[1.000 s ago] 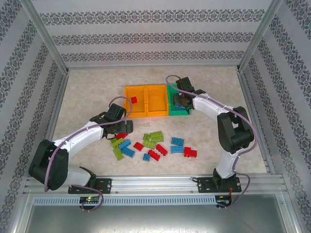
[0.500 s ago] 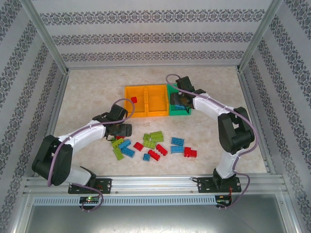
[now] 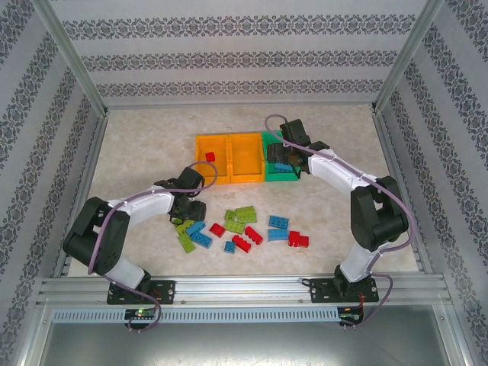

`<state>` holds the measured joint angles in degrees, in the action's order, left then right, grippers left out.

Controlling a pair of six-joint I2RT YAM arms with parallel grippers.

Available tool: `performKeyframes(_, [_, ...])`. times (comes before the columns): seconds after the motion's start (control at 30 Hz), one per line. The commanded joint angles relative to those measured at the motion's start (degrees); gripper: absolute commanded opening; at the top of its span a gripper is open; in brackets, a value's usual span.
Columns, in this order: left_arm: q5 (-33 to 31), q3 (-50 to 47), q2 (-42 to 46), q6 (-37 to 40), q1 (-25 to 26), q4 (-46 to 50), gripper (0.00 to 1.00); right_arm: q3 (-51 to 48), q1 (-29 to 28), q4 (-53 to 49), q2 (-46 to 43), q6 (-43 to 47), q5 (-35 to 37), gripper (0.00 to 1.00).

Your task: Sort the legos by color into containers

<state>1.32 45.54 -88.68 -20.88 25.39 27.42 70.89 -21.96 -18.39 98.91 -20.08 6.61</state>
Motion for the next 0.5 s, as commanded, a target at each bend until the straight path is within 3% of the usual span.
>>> performKeyframes(0.0, [0.7, 1.4, -1.1, 1.0, 0.3, 0.3, 0.59, -0.7, 0.1, -0.1, -1.9, -0.9, -0.1, 0.8])
performKeyframes(0.33, [-0.7, 3.7, -2.3, 0.8, 0.3, 0.5, 0.31, -2.5, 0.2, 0.2, -3.1, -1.1, 0.1, 0.8])
performKeyframes(0.47, [-0.8, 4.6, -1.4, -0.1, 0.3, 0.4, 0.25, -4.0, 0.1, 0.2, -4.9, -0.7, 0.5, 0.8])
